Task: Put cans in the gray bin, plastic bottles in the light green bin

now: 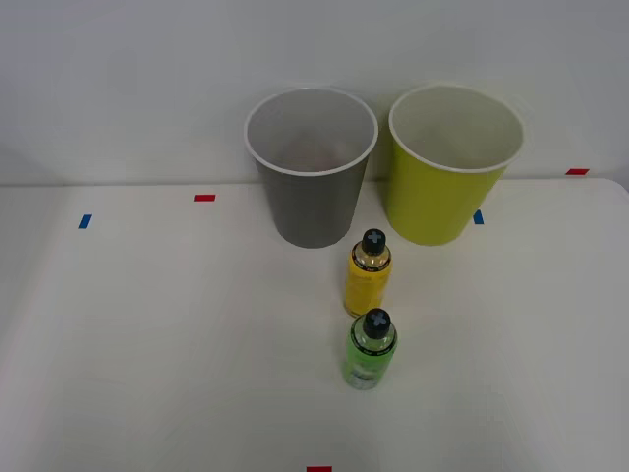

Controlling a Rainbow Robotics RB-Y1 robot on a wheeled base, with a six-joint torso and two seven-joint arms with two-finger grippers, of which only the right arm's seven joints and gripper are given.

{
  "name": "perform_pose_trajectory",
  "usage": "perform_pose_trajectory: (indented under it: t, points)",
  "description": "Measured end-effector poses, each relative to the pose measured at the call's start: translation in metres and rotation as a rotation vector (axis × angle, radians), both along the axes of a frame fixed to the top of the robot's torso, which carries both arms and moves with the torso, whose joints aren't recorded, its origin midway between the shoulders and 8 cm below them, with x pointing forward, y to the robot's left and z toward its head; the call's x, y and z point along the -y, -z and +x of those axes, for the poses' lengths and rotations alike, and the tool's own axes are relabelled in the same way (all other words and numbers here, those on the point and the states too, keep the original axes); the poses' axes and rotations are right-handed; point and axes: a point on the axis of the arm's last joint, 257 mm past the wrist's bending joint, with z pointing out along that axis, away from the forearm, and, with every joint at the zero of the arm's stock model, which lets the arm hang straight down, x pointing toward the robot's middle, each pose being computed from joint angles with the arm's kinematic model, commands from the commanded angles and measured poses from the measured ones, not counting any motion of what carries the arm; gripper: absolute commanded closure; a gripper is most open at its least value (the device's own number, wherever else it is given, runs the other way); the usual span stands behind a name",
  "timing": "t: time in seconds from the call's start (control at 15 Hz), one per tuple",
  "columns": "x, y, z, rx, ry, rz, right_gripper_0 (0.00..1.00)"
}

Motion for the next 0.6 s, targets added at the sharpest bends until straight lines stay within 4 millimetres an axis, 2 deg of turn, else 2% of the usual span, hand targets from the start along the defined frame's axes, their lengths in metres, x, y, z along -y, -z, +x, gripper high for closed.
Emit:
perform_pose_trajectory:
  t: [0.6]
  points:
    - [0.0000,0.0000,0.0000,0.000,0.000,0.000,0.00]
